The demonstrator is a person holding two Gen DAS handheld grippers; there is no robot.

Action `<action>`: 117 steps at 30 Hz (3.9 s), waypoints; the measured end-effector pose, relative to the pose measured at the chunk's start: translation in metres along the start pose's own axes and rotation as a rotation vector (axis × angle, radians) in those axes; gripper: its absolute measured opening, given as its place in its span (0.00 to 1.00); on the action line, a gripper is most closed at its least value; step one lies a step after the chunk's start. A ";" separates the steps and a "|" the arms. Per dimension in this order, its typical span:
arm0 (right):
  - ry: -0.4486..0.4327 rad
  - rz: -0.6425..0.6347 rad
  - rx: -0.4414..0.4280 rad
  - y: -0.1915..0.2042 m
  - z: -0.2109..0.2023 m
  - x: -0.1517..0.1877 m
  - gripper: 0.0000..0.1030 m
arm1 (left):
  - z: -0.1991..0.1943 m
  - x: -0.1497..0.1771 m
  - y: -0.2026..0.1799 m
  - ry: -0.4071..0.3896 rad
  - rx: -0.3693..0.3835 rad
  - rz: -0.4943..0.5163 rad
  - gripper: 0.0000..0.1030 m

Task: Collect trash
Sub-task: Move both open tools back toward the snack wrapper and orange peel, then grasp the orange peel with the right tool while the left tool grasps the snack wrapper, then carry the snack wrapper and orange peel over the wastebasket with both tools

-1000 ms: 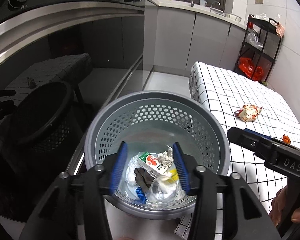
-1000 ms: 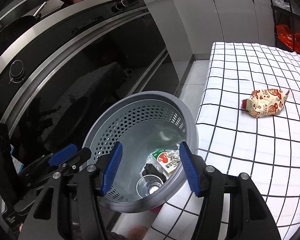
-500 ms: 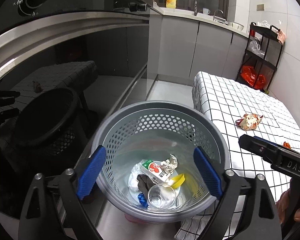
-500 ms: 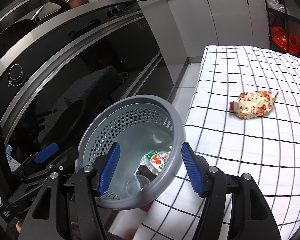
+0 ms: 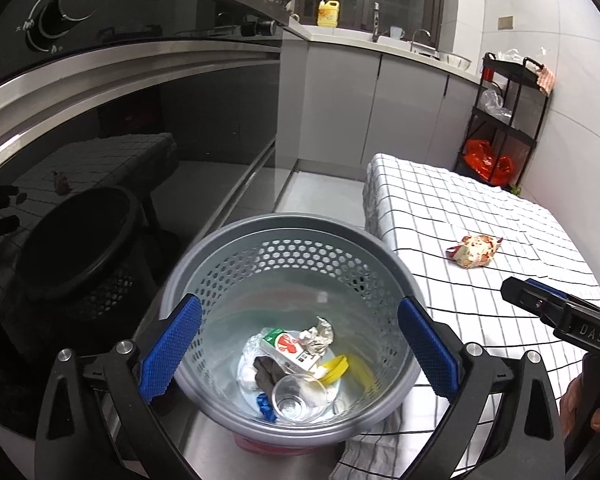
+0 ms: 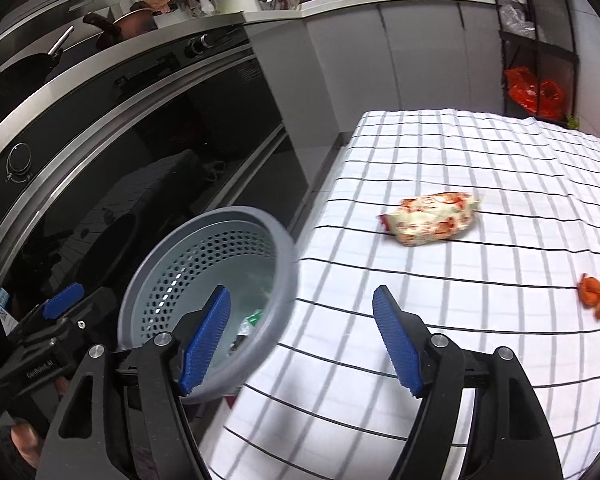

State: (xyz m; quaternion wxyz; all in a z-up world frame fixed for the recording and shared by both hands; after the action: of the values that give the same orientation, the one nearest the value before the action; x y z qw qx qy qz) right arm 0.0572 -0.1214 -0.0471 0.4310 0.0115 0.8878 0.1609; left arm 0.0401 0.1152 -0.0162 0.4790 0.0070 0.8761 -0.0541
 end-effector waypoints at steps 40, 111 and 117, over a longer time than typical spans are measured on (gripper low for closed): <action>0.083 0.151 0.388 -0.233 -0.030 0.021 0.73 | 0.083 0.009 -0.200 0.066 0.215 0.250 0.94; 0.021 0.227 0.225 -0.215 -0.021 -0.016 0.25 | 0.166 0.001 -0.270 0.127 0.297 0.380 0.36; 0.003 0.223 0.216 -0.211 -0.029 -0.020 0.25 | 0.139 -0.008 -0.265 0.084 0.301 0.360 0.36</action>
State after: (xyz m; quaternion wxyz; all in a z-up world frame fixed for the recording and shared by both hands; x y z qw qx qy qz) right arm 0.0728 -0.3325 -0.0773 0.4056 0.1561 0.8937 0.1113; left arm 0.1440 -0.1615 -0.0600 0.4376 0.2367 0.8620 -0.0974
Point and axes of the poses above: each gripper's, at about its wrist camera, not at the fingertips, and z roughly the way its jaws point, y to its left, x to its underside, the point moved 3 cm from there along z, roughly the way its jaws point, and after that the axes turned 7 degrees about -y, right-handed, at the moved point
